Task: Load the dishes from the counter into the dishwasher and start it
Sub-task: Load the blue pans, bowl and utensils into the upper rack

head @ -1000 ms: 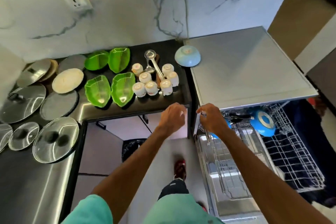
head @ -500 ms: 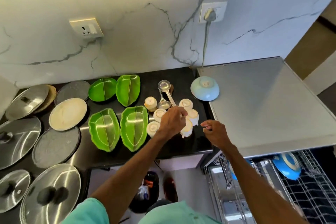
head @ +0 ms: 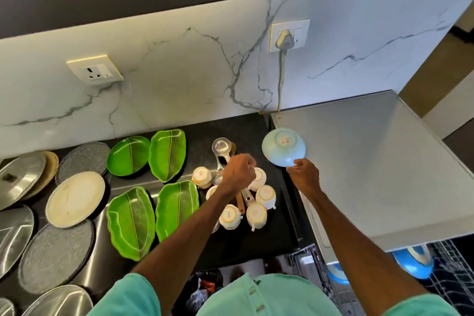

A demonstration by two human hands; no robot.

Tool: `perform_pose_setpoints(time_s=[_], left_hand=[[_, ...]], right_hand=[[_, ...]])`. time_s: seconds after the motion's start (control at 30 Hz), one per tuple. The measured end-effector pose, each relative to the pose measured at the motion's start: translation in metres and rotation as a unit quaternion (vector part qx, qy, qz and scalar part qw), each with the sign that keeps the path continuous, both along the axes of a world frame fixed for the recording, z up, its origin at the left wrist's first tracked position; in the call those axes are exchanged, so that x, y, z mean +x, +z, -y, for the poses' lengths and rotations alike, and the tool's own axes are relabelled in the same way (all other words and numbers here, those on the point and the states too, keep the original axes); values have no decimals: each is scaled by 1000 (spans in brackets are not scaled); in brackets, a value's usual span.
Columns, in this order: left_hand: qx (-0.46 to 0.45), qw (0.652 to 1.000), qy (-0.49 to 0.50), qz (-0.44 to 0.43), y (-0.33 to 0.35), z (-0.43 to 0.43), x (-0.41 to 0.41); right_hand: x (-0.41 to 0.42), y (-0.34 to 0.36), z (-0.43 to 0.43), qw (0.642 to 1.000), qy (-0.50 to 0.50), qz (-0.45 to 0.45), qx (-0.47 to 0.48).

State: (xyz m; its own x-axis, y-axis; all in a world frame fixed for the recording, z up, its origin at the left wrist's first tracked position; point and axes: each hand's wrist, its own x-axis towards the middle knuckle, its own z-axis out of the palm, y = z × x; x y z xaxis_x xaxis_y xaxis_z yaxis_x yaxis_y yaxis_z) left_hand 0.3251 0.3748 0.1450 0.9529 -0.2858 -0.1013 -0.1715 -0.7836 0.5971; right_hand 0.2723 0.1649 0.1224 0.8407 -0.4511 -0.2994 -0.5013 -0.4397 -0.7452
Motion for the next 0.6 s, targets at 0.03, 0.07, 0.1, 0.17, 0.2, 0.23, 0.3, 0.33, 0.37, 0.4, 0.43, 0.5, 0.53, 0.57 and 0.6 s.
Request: perform_pose_setpoints(time_s=[0.03,0.07,0.1,0.17,0.2,0.23,0.3,0.33,0.37,0.4,0.43,0.5,0.53,0.57,0.6], left_hand=[[-1,1000,3,-9,0,4,5],[1,1000,-1,-15,-1,10,11],[11,1000,-11,-22,-2,17,18],[45,998,-41,-34,-5,31,30],[58,996,-50,-44,-8,36,35],[70,994,-55,-56,-11,45,42],[95,991,-63,-73,-19,62,54],[105,989,-67,-84,-23,68,60],[111,987,-72,-93,-28,73,65],[118,984,-78,-106,-33,78,70],[125,981,-83,-124,-36,83,74],[122,974,-91,-166,-45,88,82],[110,972,-90,-189,-50,89,85],[93,971,-82,-206,-54,90,88],[77,971,-70,-214,-56,91,89]], right_hand=[[8,-3,5,1000,-3,-6,7],[16,-5,11,1000,-9,-18,19],[24,-8,17,999,-11,-22,26],[40,-21,29,999,-15,-18,32],[48,-35,35,999,-23,-11,24],[57,-50,42,999,-26,-7,16],[71,-60,49,999,-24,-18,26],[74,-51,47,999,-21,-32,35],[77,-43,45,998,-18,-41,41],[80,-41,46,997,-18,-52,44],[84,-42,48,997,-22,-57,40],[92,-45,50,997,-30,-63,26],[95,-46,50,997,-31,-66,22],[99,-49,51,997,-30,-71,18],[101,-50,53,996,-31,-83,19]])
